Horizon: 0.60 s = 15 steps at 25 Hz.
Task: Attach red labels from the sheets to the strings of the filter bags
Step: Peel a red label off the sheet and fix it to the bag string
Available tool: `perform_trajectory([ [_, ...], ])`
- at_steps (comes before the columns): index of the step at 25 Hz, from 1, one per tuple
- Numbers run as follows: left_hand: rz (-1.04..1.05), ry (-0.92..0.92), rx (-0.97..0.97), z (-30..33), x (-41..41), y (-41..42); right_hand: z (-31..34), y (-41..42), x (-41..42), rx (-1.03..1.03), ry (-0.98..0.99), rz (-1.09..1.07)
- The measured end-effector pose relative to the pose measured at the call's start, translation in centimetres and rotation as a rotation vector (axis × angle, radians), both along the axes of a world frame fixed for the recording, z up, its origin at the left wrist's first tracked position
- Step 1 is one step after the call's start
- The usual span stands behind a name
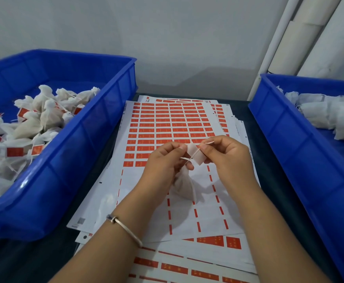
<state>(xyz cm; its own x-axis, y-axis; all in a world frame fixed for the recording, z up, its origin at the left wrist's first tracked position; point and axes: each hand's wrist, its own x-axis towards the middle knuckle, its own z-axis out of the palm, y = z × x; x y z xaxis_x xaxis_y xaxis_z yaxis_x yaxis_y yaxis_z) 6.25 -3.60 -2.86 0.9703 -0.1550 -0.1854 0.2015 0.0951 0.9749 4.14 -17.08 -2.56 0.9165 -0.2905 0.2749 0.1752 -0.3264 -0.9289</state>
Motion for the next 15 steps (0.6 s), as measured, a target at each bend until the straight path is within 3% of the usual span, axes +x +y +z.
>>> perform_trajectory([
  [15,-0.013,-0.045,0.055,0.22,-0.27,-0.02,0.02,-0.49,0.01,0.237,0.047,0.093],
])
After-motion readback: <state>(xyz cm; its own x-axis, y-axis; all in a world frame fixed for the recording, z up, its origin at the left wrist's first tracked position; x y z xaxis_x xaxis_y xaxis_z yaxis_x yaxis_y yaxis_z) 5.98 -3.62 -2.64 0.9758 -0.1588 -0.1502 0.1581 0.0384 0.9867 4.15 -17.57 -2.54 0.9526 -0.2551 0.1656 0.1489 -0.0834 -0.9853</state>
